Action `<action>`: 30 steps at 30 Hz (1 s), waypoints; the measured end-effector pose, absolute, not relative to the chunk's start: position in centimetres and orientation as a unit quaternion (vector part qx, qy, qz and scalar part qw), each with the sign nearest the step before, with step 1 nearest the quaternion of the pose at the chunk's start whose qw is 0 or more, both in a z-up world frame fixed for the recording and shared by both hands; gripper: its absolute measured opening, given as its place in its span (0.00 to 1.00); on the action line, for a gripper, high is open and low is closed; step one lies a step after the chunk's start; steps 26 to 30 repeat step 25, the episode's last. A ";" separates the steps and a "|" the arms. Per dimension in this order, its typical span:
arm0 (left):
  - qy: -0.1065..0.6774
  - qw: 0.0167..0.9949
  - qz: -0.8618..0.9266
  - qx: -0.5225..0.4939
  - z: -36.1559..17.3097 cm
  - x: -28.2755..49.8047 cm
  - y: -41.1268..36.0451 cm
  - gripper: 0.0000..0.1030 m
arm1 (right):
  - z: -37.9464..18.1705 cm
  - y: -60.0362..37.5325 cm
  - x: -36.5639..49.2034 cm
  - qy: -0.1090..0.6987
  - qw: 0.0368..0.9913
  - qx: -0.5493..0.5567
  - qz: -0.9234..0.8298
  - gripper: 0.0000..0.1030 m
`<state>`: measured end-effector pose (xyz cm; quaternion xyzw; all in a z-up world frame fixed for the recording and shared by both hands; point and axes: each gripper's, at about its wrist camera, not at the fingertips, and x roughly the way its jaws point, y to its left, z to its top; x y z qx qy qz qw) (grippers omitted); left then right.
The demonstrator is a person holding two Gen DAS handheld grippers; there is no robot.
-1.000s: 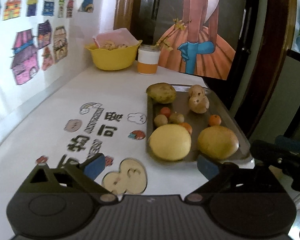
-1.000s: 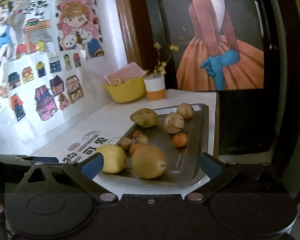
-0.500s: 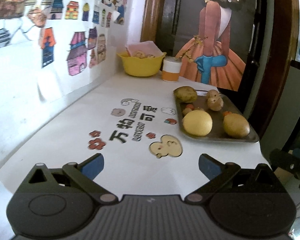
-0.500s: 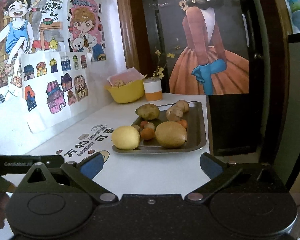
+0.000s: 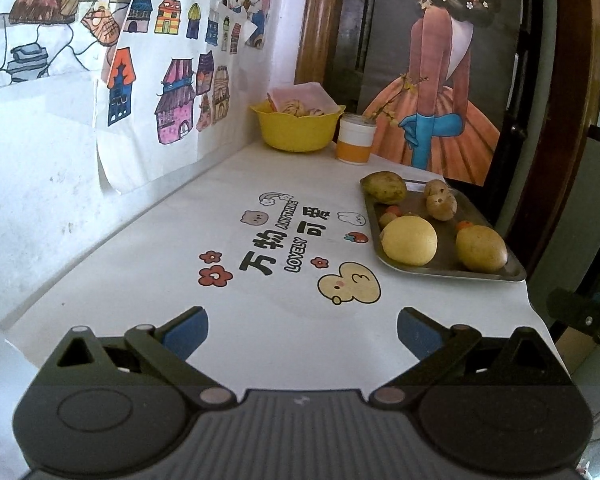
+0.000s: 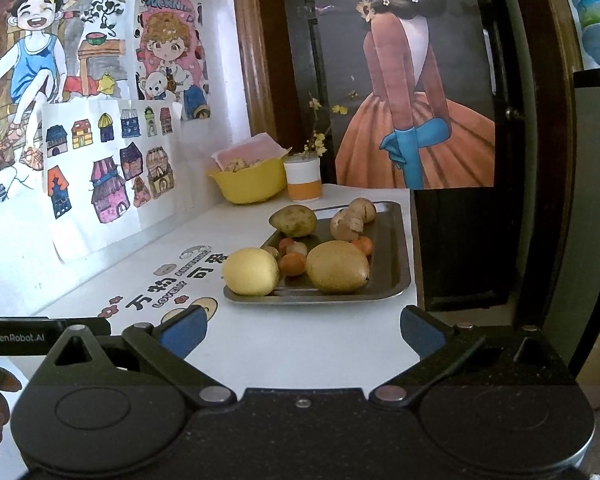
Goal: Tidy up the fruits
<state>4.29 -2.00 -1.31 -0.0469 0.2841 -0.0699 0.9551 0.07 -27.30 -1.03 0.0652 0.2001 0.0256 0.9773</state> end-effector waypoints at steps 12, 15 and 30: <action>0.287 0.954 -0.069 -0.045 -1.2 4.3 -2.2 0.99 | -1.1 -27.3 0.2 0.201 0.977 0.064 0.027 0.99; 0.290 0.954 -0.065 -0.047 -1.2 4.4 -2.3 0.99 | -1.1 -27.1 0.2 0.201 0.977 0.064 0.027 0.99; 0.283 0.955 -0.070 -0.056 -1.4 4.4 -2.0 0.99 | -1.4 -27.0 0.5 0.207 0.976 0.060 0.031 0.99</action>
